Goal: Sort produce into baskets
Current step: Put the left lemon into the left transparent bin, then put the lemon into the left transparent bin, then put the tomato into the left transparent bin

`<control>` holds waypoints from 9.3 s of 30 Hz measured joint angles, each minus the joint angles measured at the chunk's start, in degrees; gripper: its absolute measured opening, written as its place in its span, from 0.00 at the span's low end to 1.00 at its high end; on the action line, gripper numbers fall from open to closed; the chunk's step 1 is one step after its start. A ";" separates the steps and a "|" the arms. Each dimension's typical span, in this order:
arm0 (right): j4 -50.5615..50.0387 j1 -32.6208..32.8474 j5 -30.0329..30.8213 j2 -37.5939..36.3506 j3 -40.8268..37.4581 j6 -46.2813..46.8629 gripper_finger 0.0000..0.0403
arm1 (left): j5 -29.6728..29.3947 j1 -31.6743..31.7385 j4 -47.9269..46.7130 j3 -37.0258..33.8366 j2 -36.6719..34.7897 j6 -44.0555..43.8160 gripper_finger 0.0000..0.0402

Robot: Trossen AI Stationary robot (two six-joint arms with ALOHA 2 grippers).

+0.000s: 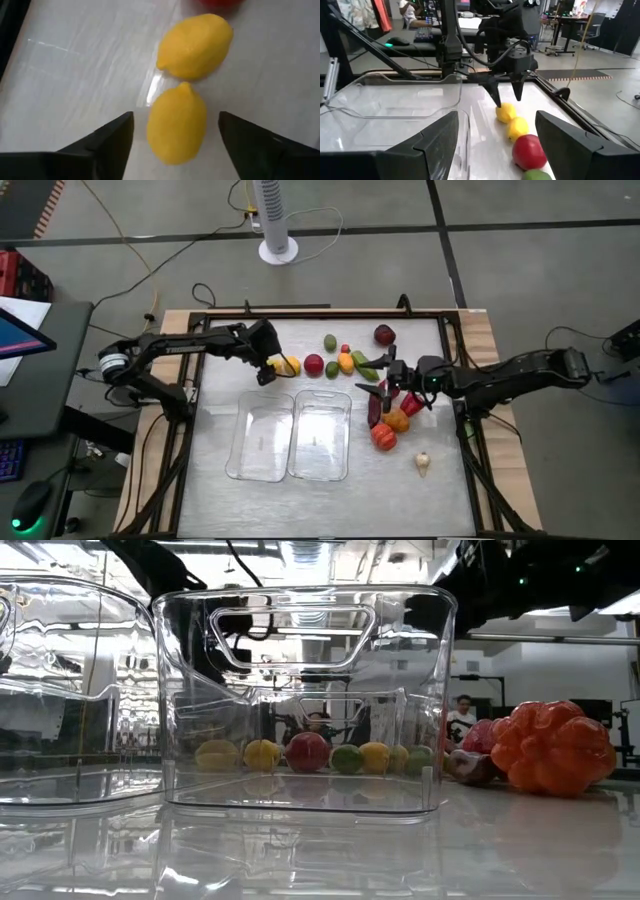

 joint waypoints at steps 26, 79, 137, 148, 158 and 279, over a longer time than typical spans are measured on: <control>-0.50 0.13 -0.09 0.02 0.07 -0.13 0.72 | -5.82 -1.60 -4.25 2.59 7.65 7.41 0.47; 1.76 -1.02 -0.08 2.30 0.12 0.95 0.72 | 3.21 -6.31 -9.75 13.00 2.61 4.87 0.76; 2.31 -2.14 -1.65 4.05 0.09 0.96 0.72 | 24.25 -12.00 -20.05 22.54 -1.62 4.39 0.44; 3.25 -2.14 -1.65 4.05 0.09 1.50 0.72 | -10.03 -29.86 -25.91 19.23 -3.08 -8.40 0.64; 3.09 -2.26 -1.65 4.05 0.09 2.41 0.72 | -1.88 -25.39 -22.48 19.79 -1.63 -6.19 0.80; 3.06 -2.21 -1.63 4.15 0.09 2.49 0.72 | 0.24 -15.88 -21.34 32.39 12.60 6.36 0.69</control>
